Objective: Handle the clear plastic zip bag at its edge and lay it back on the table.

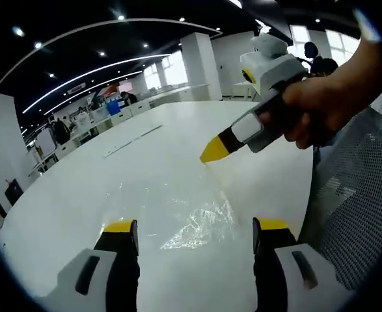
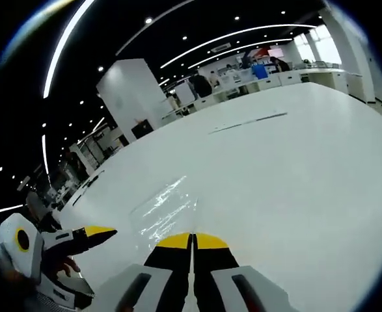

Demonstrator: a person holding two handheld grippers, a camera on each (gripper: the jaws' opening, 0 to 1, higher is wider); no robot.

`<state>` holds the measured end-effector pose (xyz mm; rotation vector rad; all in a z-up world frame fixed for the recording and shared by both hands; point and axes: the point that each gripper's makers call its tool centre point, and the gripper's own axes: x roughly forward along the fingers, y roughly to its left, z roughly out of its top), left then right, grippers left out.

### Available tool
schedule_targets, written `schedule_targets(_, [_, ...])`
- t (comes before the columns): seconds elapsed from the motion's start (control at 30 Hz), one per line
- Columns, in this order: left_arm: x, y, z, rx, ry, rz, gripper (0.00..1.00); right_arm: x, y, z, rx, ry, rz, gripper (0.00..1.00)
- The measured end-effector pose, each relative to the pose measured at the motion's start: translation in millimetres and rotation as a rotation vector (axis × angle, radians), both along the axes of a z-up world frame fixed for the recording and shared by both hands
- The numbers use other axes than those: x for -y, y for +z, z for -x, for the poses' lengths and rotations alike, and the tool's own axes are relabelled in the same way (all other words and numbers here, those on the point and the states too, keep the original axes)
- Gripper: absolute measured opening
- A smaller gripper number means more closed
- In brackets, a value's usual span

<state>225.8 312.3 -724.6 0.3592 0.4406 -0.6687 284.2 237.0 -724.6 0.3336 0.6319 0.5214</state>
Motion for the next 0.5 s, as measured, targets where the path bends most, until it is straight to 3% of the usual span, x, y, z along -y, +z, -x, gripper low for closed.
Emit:
schedule_targets(0.33, [-5.5,-1.7,1.5,0.011,-0.008,-0.021,0.61,-5.3,2.5,5.6,-0.002,0.019,0.001,0.0])
schedule_targets(0.5, [9.3,-2.6,5.8,-0.012,-0.045,-0.004,0.57,-4.4,4.7,4.6,-0.006,0.011,-0.01,0.0])
